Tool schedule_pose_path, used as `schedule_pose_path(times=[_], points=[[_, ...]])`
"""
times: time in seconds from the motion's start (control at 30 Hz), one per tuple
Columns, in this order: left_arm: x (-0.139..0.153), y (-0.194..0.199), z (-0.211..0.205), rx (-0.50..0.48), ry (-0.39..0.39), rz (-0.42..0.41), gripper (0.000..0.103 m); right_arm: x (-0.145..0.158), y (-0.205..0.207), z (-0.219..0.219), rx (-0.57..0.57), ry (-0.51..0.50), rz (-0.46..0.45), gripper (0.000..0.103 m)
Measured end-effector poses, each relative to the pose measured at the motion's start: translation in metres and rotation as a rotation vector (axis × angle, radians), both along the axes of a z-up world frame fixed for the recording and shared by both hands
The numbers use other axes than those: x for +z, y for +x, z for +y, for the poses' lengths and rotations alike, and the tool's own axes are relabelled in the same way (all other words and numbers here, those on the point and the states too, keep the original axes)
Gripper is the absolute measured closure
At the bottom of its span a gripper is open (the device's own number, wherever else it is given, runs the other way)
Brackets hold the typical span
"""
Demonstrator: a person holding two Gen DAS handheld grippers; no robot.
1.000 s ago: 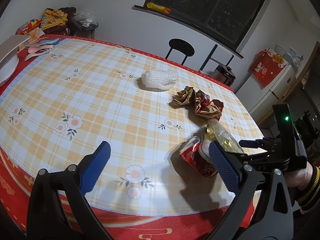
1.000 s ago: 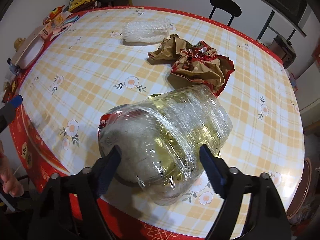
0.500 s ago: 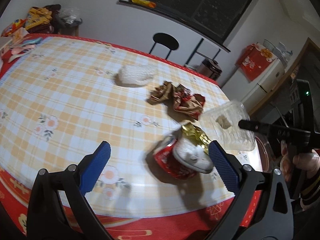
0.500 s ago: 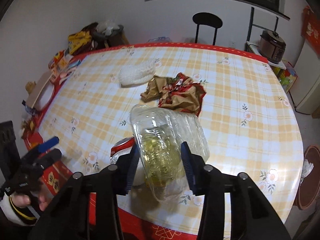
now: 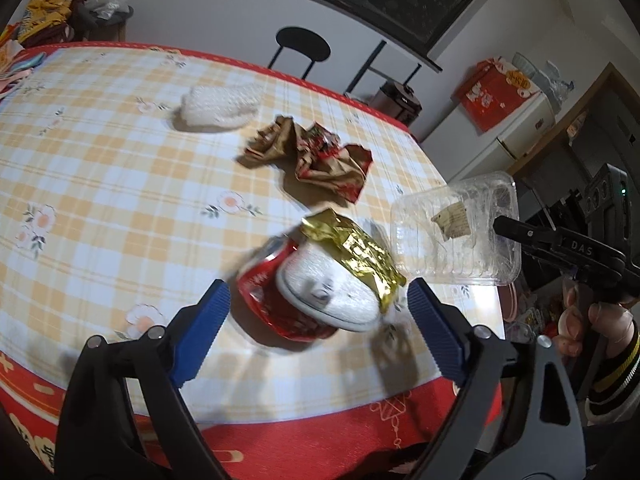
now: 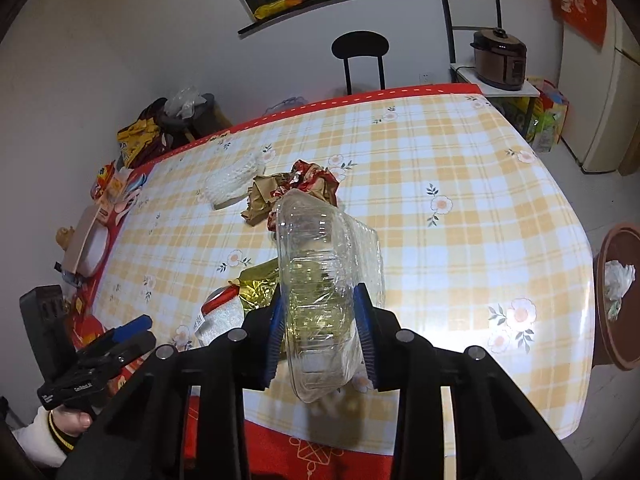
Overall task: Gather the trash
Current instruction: 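Lift the clear box with the right tool while the left tool lifts the white lid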
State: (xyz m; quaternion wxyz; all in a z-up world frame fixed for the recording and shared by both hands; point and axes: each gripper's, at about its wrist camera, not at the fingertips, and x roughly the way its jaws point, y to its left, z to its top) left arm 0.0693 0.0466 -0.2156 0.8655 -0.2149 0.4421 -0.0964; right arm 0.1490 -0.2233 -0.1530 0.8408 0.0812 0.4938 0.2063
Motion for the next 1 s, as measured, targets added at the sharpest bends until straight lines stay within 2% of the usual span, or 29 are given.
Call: schedule_pose_path(times=[0.1, 0.2, 0.23, 0.33, 0.57, 0.83, 1.0], points=[[-0.007, 0.003, -0.007, -0.018, -0.028, 0.03, 0.026, -0.001, -0.002, -0.006, -0.005, 0.013, 0.002, 0.07], [-0.018, 0.007, -0.011, -0.022, -0.103, 0.08, 0.042, -0.002, -0.004, -0.012, -0.006, 0.016, 0.004, 0.07], [-0.022, 0.009, -0.011, -0.017, -0.129, 0.1, 0.044, -0.003, -0.004, -0.014, -0.005, 0.014, 0.006, 0.071], [-0.033, 0.013, -0.013, 0.008, -0.169, 0.138, 0.046, -0.004, -0.005, -0.018, -0.006, 0.011, 0.01, 0.071], [-0.043, 0.016, -0.01, 0.04, -0.213, 0.171, 0.045, -0.004, -0.008, -0.022, -0.006, -0.003, 0.016, 0.072], [-0.065, 0.031, -0.002, 0.093, -0.329, 0.229, 0.045, -0.004, -0.009, -0.024, -0.008, -0.025, 0.021, 0.073], [-0.074, 0.04, 0.002, 0.119, -0.372, 0.249, 0.046, -0.005, -0.01, -0.025, -0.018, -0.041, 0.023, 0.074]])
